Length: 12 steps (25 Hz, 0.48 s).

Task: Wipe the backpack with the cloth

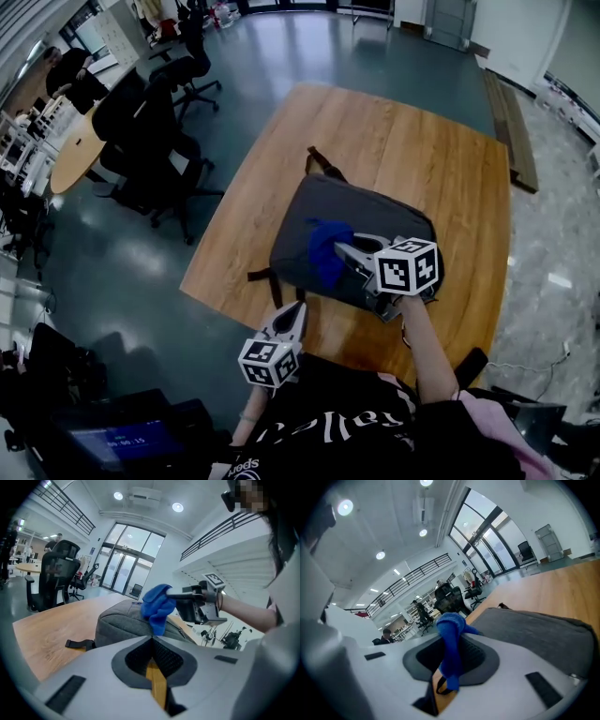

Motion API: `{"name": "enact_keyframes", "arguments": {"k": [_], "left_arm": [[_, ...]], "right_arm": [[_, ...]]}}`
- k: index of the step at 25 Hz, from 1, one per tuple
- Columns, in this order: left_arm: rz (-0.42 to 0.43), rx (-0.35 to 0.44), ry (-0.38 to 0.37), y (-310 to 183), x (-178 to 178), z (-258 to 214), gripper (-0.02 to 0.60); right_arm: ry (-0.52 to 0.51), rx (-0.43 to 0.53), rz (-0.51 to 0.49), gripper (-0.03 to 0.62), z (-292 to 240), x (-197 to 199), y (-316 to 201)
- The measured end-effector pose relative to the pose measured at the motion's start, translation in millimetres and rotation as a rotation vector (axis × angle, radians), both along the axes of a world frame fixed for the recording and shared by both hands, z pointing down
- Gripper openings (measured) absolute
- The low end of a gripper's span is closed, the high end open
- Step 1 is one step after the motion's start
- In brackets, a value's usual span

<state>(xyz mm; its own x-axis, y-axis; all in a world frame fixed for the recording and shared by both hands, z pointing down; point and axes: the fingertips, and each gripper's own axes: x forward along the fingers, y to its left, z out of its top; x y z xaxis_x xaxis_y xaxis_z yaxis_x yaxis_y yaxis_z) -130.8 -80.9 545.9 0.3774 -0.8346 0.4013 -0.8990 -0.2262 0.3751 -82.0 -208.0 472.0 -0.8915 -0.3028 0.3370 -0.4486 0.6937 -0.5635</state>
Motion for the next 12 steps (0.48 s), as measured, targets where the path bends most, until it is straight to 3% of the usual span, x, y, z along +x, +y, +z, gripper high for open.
{"name": "enact_keyframes", "arguments": {"k": [7, 12], "left_arm": [[0.049, 0.004, 0.006, -4, 32, 0, -0.002], [0.084, 0.005, 0.016, -7, 62, 0, -0.002]], "right_arm": [[0.201, 0.006, 0.113, 0.066, 36, 131, 34], [0.233, -0.086, 0.257, 0.066, 68, 216, 47]]}}
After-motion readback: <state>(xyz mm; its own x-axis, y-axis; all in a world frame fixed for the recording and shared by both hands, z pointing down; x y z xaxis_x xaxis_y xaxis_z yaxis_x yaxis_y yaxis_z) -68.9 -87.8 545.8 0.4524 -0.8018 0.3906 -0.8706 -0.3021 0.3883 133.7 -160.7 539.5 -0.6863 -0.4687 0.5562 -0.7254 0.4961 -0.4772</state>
